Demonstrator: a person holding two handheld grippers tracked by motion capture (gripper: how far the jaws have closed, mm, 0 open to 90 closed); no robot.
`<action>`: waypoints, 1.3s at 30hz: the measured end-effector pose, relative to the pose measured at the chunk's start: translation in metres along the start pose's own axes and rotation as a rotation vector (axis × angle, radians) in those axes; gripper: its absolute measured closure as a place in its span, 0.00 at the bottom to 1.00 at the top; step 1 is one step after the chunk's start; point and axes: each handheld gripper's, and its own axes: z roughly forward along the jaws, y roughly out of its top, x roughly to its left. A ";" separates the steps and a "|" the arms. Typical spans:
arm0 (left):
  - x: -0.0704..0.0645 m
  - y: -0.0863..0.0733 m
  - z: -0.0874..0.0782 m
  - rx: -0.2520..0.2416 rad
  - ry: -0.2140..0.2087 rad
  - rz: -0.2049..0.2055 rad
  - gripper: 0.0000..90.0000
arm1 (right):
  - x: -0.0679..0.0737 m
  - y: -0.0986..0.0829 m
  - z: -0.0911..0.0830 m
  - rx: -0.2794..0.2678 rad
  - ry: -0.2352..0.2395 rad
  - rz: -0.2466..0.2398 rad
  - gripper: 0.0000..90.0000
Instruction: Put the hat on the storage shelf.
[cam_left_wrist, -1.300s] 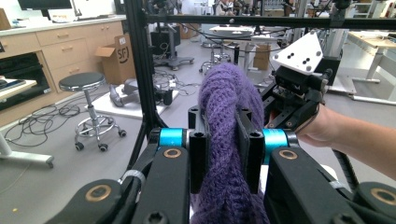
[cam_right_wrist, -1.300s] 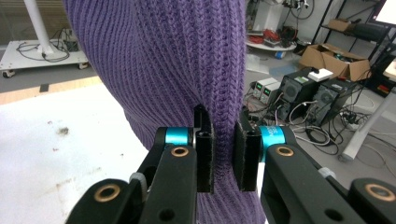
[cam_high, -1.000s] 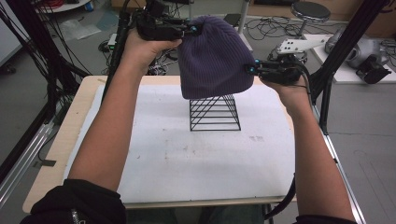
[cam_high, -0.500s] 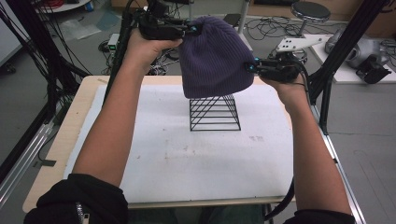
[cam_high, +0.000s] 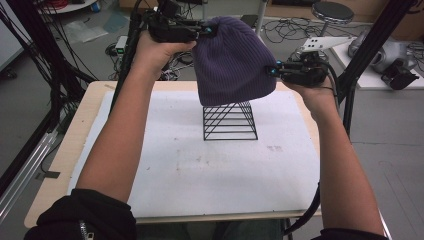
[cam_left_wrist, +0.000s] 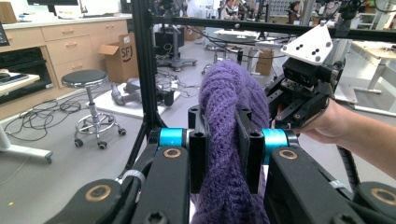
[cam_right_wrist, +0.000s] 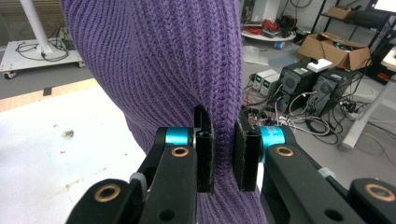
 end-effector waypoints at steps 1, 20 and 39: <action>-0.001 0.001 -0.001 -0.001 0.004 0.001 0.87 | 0.000 0.000 0.000 -0.003 -0.001 0.005 0.91; 0.003 -0.002 -0.005 -0.008 0.026 -0.020 0.87 | 0.000 0.014 0.005 0.052 0.002 0.082 0.91; 0.011 -0.009 0.003 0.006 0.037 -0.023 0.87 | -0.005 0.009 0.009 0.070 -0.029 0.063 0.91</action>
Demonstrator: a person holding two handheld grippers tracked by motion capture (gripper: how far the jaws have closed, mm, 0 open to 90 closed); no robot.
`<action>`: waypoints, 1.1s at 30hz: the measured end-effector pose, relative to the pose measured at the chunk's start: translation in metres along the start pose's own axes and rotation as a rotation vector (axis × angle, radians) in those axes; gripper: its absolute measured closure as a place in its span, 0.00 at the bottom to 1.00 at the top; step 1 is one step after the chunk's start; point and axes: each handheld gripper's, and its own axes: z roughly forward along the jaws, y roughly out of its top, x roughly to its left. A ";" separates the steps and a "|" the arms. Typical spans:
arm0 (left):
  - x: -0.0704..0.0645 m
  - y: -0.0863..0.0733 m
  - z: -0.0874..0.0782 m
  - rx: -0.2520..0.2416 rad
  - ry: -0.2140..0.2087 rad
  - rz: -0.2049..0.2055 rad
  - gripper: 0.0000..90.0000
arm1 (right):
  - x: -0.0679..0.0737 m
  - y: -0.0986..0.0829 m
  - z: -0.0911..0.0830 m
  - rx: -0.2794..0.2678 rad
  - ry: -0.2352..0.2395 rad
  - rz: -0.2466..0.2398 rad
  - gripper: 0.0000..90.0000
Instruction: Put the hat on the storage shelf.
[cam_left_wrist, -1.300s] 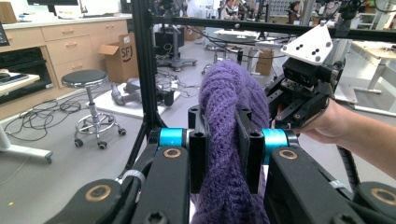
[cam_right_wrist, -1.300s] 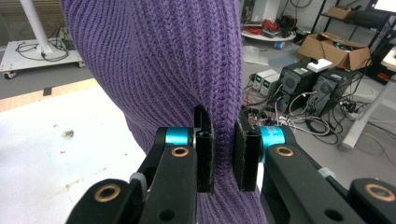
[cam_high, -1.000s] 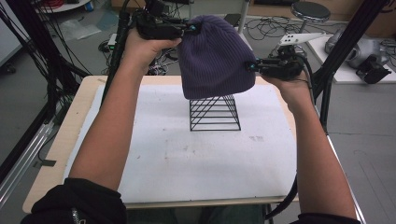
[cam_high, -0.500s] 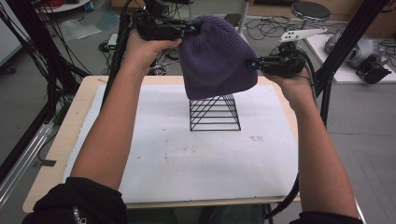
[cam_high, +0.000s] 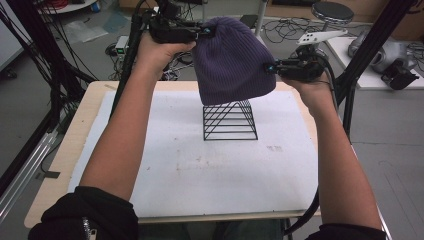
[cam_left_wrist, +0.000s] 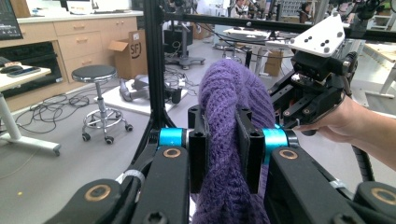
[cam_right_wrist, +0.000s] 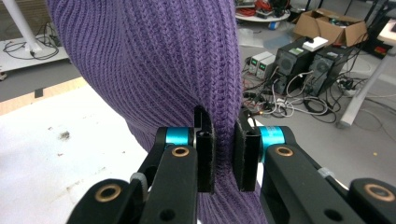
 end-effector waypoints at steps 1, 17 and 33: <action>0.001 -0.001 0.000 0.002 -0.001 0.000 0.87 | 0.000 0.000 0.000 0.000 0.000 0.000 0.91; -0.012 -0.006 0.006 0.040 -0.024 0.018 0.87 | 0.002 -0.018 -0.004 0.020 0.013 0.025 0.91; -0.028 -0.001 0.003 0.043 -0.023 0.034 0.87 | 0.011 -0.022 -0.015 0.006 0.017 0.014 0.91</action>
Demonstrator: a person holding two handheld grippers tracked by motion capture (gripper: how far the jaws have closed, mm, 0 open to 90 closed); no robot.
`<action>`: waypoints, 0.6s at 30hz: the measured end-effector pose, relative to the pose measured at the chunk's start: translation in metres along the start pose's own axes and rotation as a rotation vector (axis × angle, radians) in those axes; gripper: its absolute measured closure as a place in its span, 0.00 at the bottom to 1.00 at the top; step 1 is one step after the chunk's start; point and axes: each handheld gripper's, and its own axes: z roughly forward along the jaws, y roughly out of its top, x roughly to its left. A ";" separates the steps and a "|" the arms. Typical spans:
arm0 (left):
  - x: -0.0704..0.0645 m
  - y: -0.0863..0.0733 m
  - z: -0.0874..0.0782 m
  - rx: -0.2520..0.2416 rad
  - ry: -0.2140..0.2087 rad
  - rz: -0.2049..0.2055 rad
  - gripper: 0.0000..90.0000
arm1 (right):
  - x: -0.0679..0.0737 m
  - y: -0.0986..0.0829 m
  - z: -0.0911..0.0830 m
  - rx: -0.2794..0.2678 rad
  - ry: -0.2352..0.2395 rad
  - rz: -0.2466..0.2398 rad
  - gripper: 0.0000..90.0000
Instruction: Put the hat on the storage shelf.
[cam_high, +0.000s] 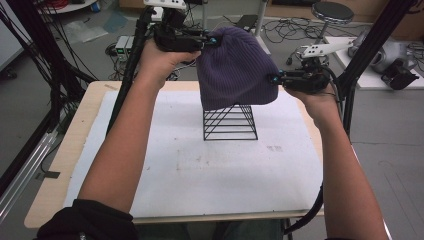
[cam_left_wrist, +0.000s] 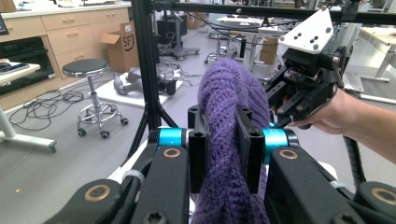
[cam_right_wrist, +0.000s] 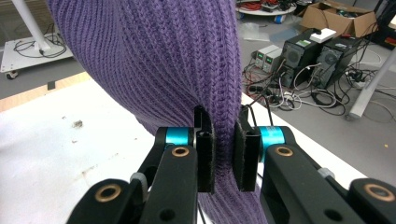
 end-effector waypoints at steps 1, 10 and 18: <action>-0.001 0.000 0.001 0.003 0.000 0.003 0.87 | 0.000 0.000 0.000 0.001 -0.003 0.000 0.91; -0.005 0.000 0.004 0.004 -0.006 0.003 0.87 | 0.002 -0.004 -0.005 0.002 -0.003 0.002 0.91; -0.008 0.000 0.003 0.007 -0.005 -0.001 0.87 | 0.004 -0.006 -0.007 -0.003 0.005 0.009 0.91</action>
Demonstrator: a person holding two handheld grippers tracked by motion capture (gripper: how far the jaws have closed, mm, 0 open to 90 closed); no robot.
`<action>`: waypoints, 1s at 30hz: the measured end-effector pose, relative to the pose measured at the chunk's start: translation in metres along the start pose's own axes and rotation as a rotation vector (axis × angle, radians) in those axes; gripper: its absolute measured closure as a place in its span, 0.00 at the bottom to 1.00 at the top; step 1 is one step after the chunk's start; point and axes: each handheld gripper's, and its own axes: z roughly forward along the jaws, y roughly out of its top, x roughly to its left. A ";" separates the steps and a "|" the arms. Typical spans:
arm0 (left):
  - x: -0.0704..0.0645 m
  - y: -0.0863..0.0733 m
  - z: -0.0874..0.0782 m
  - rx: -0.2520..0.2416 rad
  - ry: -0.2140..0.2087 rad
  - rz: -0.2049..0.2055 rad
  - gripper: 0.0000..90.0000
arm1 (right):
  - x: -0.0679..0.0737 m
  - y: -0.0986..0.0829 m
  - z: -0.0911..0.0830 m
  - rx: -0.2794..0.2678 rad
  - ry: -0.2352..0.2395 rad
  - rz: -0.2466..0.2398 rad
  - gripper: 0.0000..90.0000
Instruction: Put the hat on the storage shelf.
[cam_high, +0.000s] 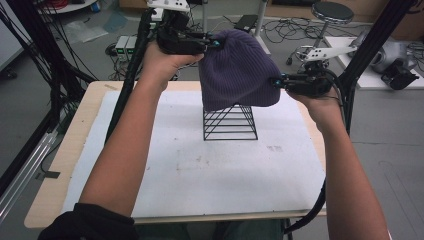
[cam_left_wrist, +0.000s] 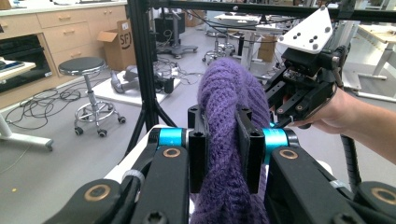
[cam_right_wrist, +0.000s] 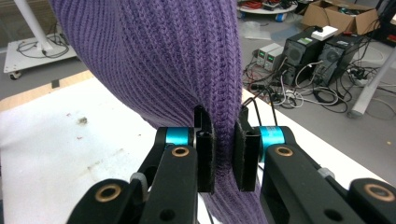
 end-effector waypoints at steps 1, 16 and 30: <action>0.001 0.000 -0.001 -0.002 0.000 -0.001 0.87 | 0.000 0.000 0.000 -0.005 -0.001 0.000 0.91; -0.002 0.002 -0.003 -0.008 0.004 0.002 0.87 | 0.004 0.004 -0.002 0.002 -0.004 -0.005 0.91; 0.011 -0.025 0.005 0.011 0.017 -0.028 0.87 | -0.004 -0.015 0.018 0.017 -0.033 -0.016 0.91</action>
